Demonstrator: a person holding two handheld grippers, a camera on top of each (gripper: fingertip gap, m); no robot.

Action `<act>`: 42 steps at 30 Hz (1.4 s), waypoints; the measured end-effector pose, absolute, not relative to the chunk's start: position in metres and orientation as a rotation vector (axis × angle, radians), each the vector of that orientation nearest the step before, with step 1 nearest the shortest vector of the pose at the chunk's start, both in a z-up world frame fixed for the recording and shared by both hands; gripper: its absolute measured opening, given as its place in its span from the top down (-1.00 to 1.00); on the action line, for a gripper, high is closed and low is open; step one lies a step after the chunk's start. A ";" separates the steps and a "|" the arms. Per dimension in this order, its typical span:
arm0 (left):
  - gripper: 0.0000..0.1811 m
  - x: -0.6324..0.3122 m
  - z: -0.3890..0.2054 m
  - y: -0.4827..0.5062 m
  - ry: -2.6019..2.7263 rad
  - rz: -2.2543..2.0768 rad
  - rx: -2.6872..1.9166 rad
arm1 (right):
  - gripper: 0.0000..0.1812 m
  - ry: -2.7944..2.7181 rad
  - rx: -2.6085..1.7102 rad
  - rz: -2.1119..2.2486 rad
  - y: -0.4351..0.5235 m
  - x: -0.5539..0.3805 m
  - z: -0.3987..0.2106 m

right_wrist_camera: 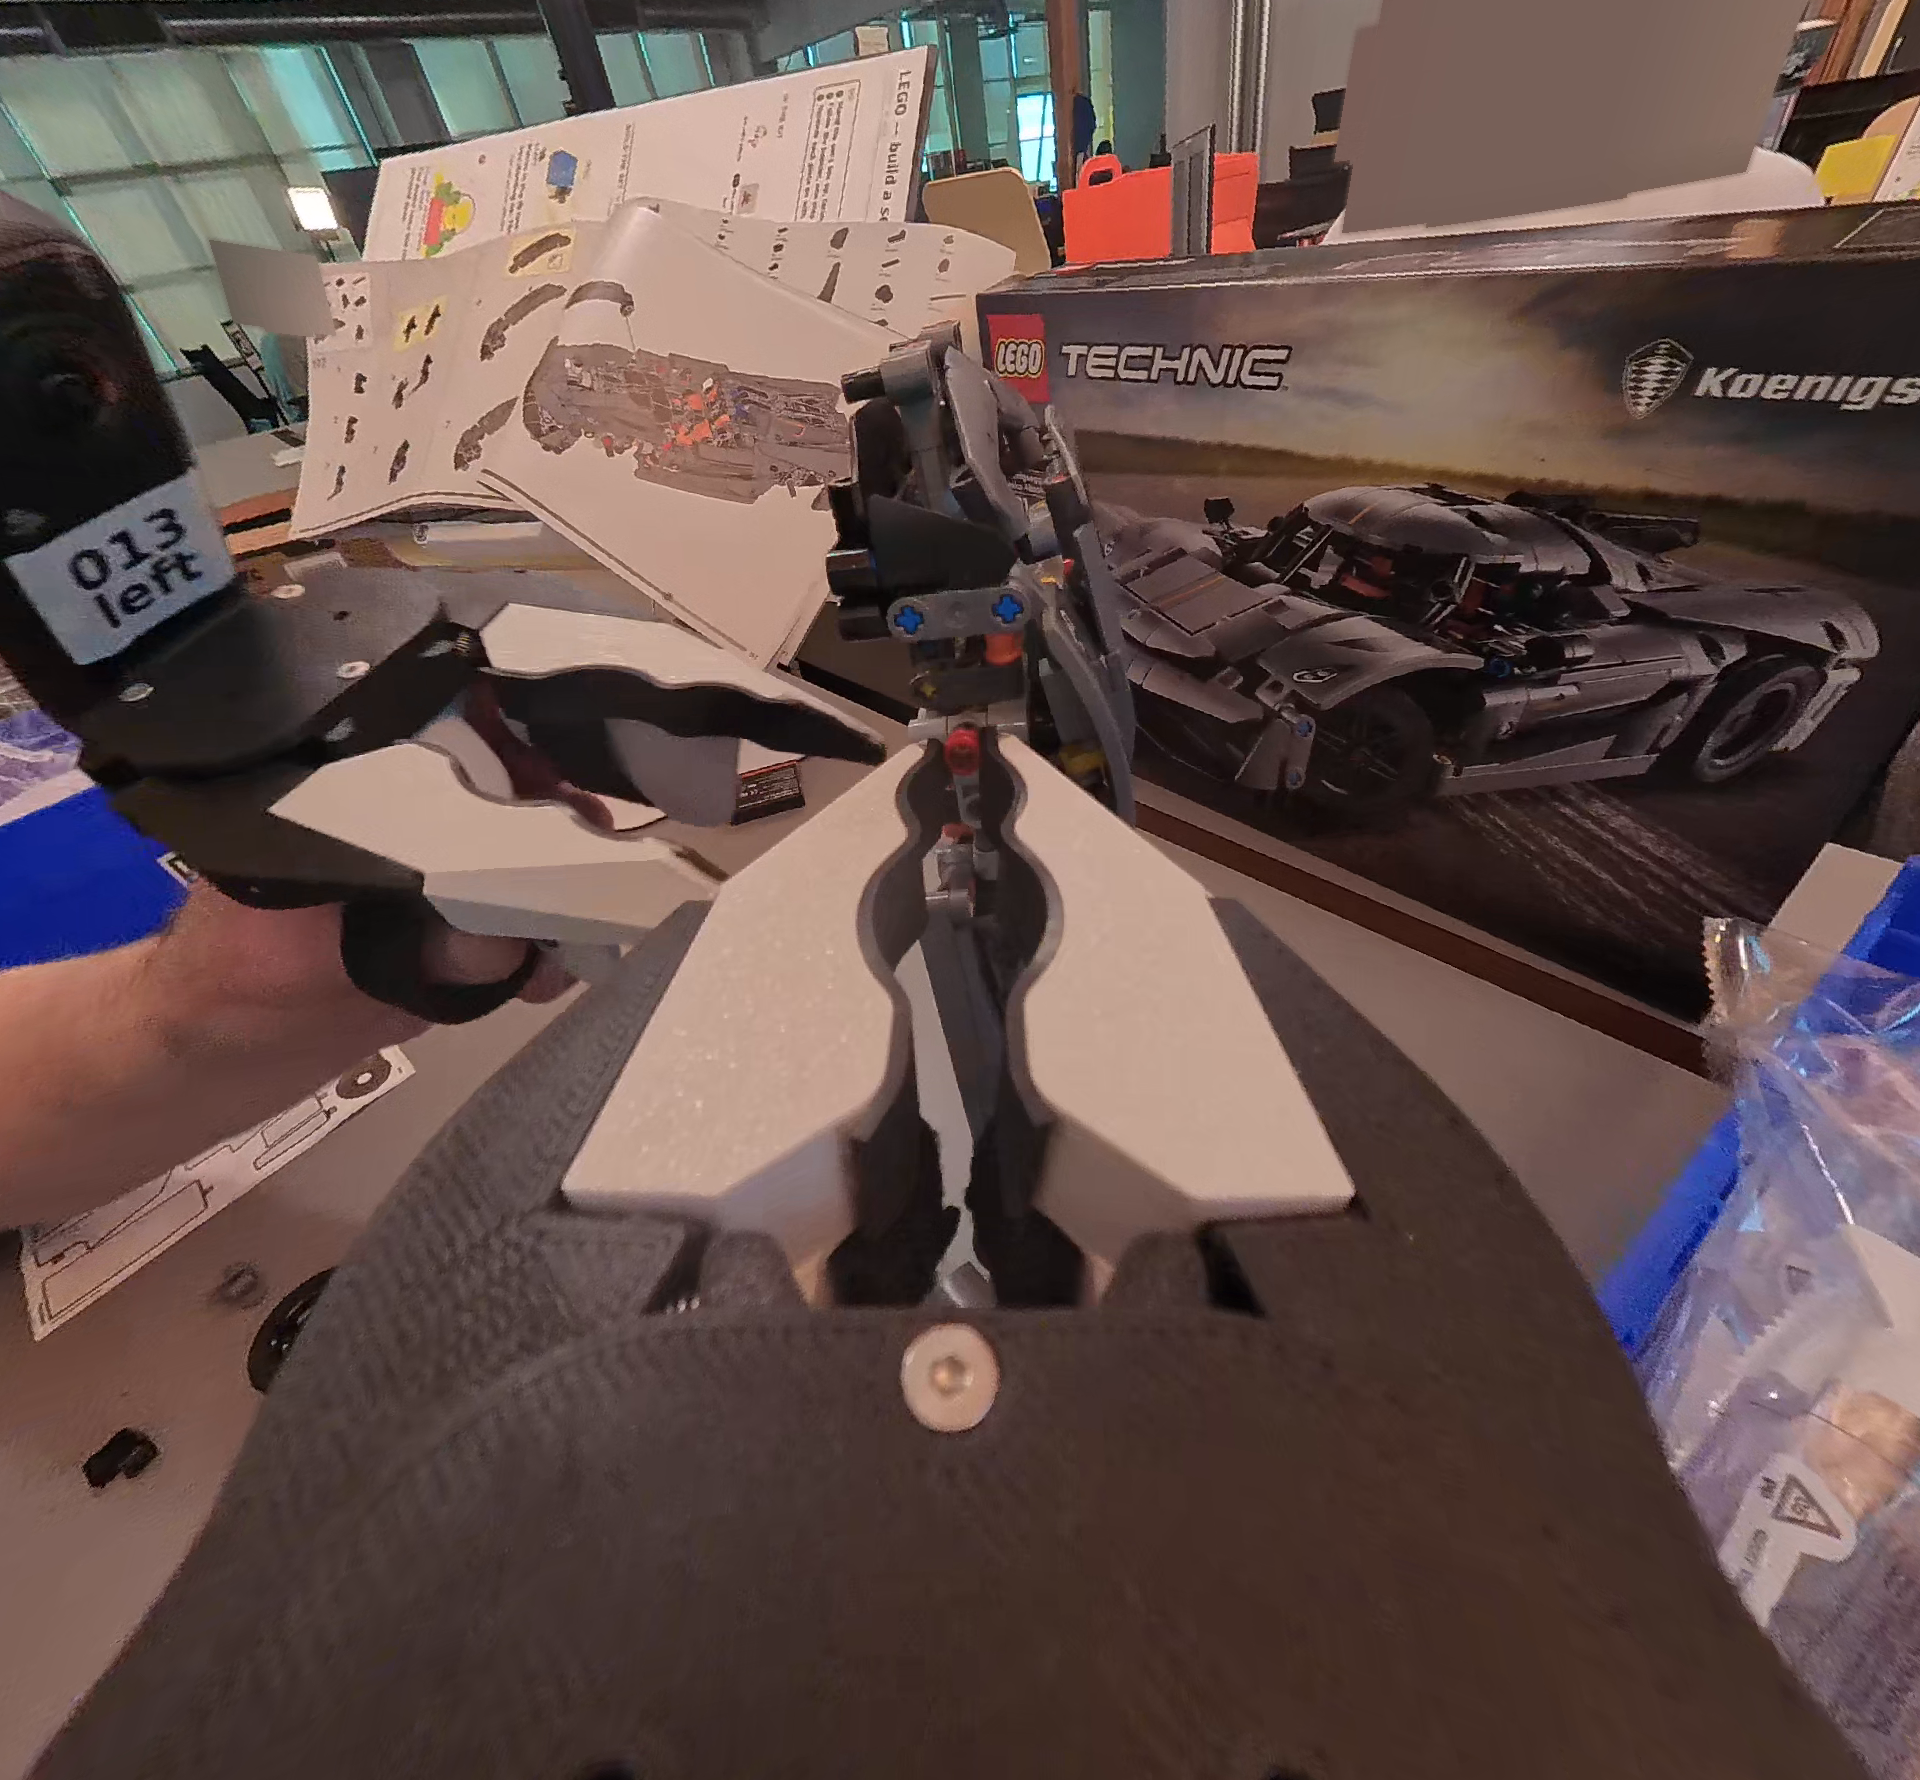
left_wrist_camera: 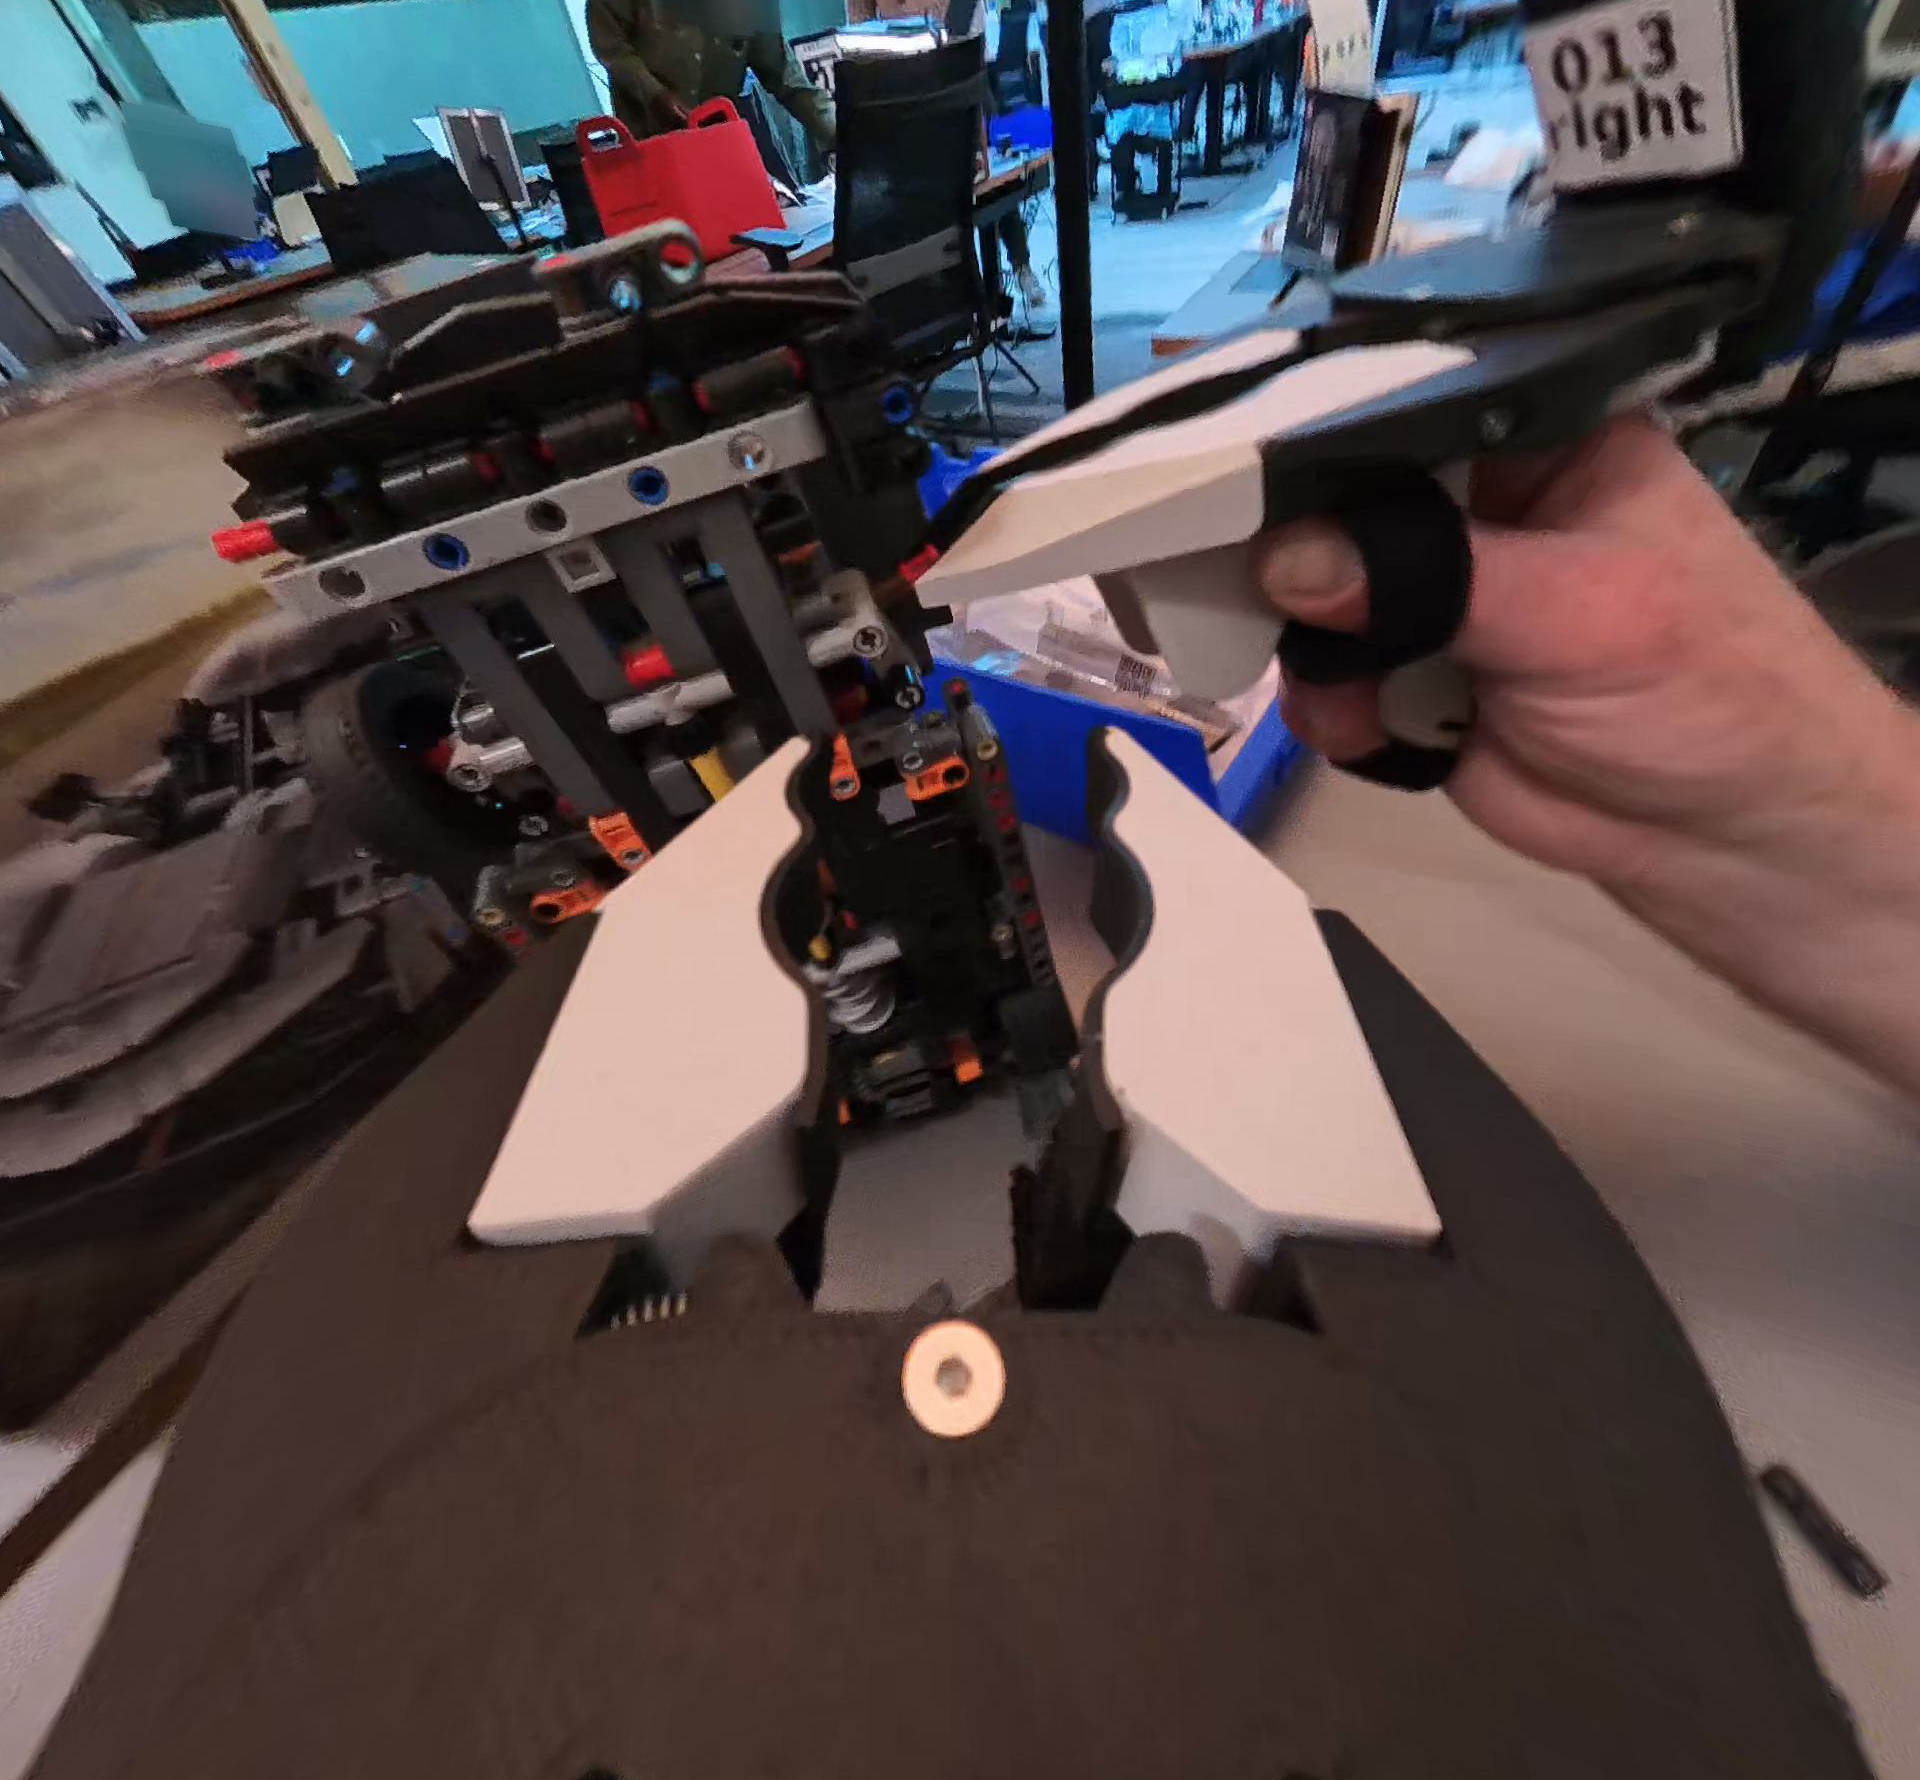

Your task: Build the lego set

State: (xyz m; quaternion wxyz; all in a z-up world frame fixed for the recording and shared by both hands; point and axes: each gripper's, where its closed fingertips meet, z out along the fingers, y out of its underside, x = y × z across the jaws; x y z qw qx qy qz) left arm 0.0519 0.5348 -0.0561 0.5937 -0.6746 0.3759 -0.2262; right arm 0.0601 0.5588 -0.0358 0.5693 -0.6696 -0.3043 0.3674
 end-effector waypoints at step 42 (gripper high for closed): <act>0.19 0.085 -0.034 0.544 0.370 -1.000 -1.205 | 0.95 -0.486 -1.521 1.233 0.566 0.067 -0.037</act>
